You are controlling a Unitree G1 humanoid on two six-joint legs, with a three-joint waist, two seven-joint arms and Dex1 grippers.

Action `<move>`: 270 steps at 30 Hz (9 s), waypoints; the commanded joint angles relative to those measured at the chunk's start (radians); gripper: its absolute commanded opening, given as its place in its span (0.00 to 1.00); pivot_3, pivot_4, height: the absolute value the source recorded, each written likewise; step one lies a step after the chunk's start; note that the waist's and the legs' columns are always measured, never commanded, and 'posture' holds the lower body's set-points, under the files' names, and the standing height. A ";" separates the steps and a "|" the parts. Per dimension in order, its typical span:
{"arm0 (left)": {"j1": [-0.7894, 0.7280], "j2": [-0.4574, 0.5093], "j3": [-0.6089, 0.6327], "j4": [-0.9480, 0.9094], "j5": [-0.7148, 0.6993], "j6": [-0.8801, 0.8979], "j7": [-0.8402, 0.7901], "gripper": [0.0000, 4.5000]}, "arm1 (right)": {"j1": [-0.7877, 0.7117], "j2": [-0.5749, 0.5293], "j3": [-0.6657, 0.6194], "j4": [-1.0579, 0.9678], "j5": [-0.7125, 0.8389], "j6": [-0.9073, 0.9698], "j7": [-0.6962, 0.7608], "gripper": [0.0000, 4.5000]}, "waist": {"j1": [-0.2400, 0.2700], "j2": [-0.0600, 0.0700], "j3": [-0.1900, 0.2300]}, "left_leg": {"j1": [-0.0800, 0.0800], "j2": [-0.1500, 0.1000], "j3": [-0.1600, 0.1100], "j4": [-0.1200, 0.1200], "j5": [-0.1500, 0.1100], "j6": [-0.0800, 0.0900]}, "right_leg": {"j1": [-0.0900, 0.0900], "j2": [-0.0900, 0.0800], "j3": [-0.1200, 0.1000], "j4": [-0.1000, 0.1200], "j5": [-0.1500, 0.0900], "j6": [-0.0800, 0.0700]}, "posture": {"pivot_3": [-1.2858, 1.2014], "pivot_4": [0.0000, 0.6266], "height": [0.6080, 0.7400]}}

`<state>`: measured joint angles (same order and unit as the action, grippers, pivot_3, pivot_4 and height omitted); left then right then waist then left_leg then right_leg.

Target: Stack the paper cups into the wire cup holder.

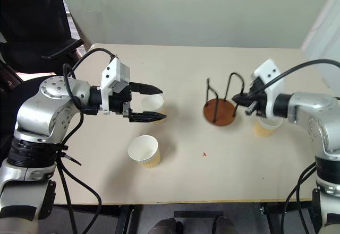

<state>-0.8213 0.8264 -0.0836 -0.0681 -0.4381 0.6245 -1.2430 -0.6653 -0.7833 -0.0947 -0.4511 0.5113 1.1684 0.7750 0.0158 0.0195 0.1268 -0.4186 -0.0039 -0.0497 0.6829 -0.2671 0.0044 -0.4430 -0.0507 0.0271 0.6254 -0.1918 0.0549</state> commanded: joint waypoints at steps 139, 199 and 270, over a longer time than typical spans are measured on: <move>-0.521 -0.228 -0.574 0.389 -0.018 -0.599 -0.371 0.72 | 0.469 -0.451 -0.496 -0.270 0.600 -0.096 0.015 0.64 | 0.009 -0.001 -0.001 | -0.002 -0.002 0.003 0.003 0.000 0.011 | 0.002 -0.003 0.002 0.000 0.002 0.009 | 0.52 0.24 1.00; -0.111 0.010 -0.082 0.111 0.066 -0.237 -0.199 0.96 | -0.452 -0.412 0.245 0.043 -0.119 -0.342 0.712 0.00 | -0.010 0.001 -0.001 | 0.000 -0.001 0.002 0.005 0.000 0.011 | 0.003 -0.002 0.000 0.001 0.000 0.000 | 0.52 0.24 1.00; -0.169 0.021 -0.299 0.336 0.795 -0.630 0.128 0.96 | -0.325 -0.284 -0.008 0.038 0.083 -0.017 0.414 0.84 | -0.011 0.001 -0.001 | 0.000 -0.001 0.000 0.000 0.002 0.007 | -0.002 -0.002 0.000 0.004 -0.002 -0.003 | 0.52 0.24 1.00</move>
<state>-0.9632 0.8480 -0.3883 0.2552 0.3395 0.0136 -1.1293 -0.9861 -1.0453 -0.0626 -0.3982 0.5749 1.1499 1.2013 0.0052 0.0203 0.1257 -0.4188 -0.0047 -0.0497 0.6827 -0.2649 0.0111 -0.4453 -0.0532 0.0271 0.6292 -0.1940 0.0521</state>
